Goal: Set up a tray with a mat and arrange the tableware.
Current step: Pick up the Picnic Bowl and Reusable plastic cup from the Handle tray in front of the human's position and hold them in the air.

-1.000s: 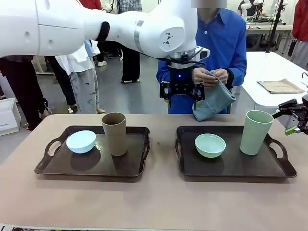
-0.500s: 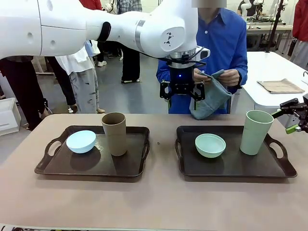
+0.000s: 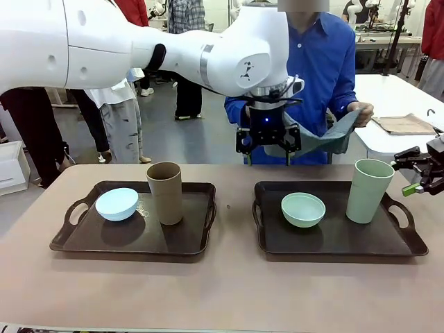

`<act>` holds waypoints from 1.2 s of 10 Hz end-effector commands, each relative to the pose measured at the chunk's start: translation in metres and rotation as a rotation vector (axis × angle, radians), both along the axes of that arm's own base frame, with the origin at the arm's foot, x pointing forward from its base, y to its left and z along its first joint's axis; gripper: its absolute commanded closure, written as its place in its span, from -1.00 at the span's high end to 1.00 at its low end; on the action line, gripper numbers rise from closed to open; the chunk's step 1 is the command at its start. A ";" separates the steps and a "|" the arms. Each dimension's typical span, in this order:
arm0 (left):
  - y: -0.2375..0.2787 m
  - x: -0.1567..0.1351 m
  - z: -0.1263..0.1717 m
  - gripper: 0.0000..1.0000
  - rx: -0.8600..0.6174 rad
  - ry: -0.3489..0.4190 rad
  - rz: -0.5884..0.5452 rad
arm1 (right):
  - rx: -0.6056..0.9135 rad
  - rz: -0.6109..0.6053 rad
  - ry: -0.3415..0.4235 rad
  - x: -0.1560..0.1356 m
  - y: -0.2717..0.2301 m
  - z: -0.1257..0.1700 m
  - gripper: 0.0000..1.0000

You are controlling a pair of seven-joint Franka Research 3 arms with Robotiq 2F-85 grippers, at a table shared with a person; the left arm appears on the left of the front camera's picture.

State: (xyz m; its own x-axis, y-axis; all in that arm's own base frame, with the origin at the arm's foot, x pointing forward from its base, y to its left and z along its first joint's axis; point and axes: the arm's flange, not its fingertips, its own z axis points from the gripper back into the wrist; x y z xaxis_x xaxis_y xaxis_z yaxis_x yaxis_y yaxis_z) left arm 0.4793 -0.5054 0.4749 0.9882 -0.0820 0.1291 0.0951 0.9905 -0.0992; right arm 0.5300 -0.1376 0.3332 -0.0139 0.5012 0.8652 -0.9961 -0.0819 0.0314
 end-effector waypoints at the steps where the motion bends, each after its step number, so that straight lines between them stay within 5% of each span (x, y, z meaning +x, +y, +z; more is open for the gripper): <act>1: -0.009 -0.012 -0.015 1.00 0.023 -0.039 0.002 | 0.007 -0.039 0.016 0.016 0.009 -0.007 1.00; 7: -0.043 0.023 -0.067 1.00 0.016 0.008 0.020 | 0.001 0.029 0.092 0.028 0.042 -0.028 1.00; 12: -0.053 0.028 -0.093 1.00 0.053 0.154 -0.040 | 0.018 0.043 0.138 0.037 0.056 -0.041 1.00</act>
